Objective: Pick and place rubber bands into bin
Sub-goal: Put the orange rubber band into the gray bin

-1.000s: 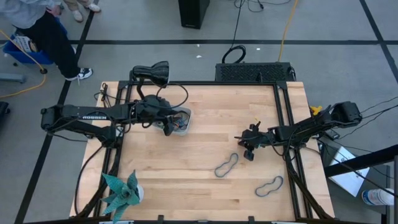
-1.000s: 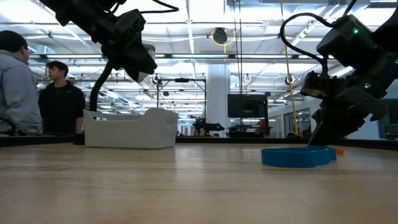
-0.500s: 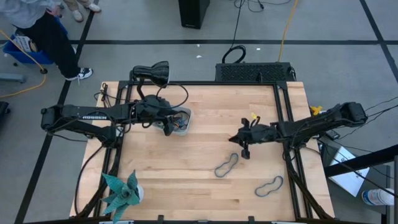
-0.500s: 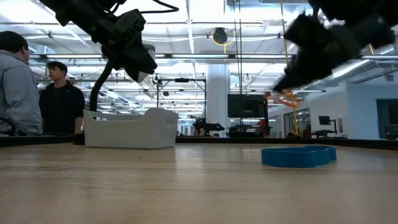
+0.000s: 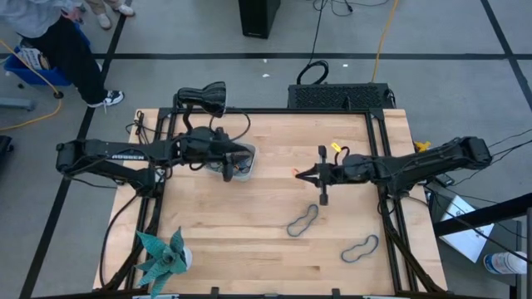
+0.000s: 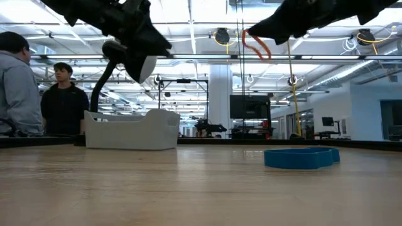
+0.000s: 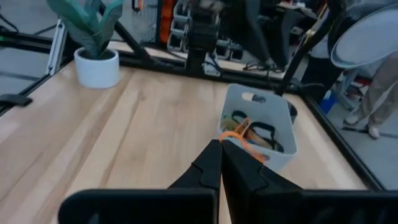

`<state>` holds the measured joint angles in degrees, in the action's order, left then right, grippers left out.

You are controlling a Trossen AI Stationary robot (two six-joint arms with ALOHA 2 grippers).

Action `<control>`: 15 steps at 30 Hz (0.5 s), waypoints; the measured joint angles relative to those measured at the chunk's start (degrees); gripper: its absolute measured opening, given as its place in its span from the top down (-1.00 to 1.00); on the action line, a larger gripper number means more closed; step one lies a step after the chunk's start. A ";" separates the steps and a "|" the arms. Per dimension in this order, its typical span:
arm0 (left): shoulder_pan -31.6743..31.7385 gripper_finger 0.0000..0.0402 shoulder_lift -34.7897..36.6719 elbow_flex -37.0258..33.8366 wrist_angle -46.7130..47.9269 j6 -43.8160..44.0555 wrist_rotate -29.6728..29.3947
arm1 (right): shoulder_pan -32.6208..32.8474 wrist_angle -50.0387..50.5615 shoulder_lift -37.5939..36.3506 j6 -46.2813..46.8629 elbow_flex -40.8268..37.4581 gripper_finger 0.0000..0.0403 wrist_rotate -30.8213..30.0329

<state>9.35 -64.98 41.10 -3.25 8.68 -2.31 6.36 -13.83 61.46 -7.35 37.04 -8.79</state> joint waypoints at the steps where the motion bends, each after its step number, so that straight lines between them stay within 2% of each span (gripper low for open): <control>1: -0.51 0.27 -0.50 0.00 -1.20 -1.87 0.56 | -0.10 -1.21 0.68 -0.33 0.00 1.00 0.06; 8: -5.25 0.27 -7.75 -0.02 -12.14 -12.17 0.80 | -0.37 -10.74 5.76 -3.90 0.00 1.00 1.55; 15: -7.32 0.27 -16.48 -0.02 -24.45 -13.04 0.77 | -0.56 -17.79 10.69 -4.30 0.00 1.00 1.57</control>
<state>2.03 -81.46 41.08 -27.70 -4.36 -1.54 5.80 -31.62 72.15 -11.64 37.04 -7.22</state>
